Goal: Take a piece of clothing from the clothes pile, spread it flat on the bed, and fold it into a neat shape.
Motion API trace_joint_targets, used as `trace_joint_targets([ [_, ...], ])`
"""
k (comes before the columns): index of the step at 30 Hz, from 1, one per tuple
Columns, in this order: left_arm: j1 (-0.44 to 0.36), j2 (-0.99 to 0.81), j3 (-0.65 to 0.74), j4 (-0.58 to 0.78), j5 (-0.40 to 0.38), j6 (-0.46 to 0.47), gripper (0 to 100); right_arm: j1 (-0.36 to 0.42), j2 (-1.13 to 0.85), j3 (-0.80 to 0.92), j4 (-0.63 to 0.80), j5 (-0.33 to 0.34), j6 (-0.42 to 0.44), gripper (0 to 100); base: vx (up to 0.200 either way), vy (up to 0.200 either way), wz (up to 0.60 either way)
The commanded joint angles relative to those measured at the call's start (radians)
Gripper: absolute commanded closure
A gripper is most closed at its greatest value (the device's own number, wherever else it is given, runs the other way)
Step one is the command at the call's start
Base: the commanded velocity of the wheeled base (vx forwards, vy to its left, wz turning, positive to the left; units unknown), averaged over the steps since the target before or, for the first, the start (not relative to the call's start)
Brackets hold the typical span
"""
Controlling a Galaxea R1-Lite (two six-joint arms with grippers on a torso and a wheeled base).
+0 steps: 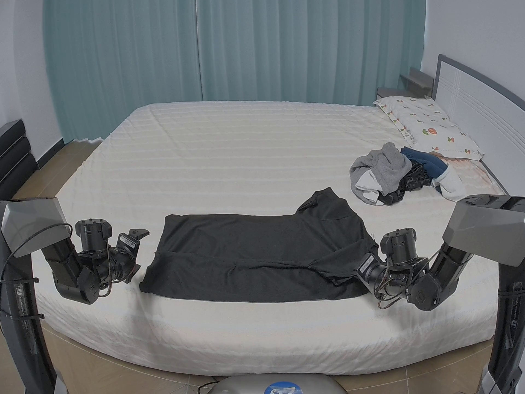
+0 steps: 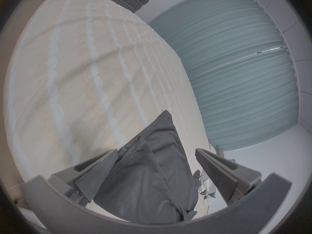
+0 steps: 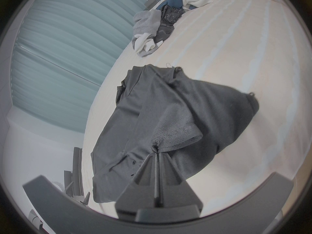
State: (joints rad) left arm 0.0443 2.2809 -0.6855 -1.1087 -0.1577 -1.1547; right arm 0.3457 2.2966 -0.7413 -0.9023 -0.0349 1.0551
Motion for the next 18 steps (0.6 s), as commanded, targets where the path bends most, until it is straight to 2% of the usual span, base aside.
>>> trace_joint_targets([
  [1, 0.0, 0.0, 0.0, 0.0, 0.0, 0.0, 0, -0.022, -0.048, 0.03, 0.005, 0.009, -0.003, 100, 0.0, 0.0, 0.0],
  [18, 0.0, 0.0, 0.0, 0.0, 0.0, 0.0, 0, -0.019, -0.026, 0.077, 0.011, 0.009, -0.099, 100, 0.0, 0.0, 0.0],
])
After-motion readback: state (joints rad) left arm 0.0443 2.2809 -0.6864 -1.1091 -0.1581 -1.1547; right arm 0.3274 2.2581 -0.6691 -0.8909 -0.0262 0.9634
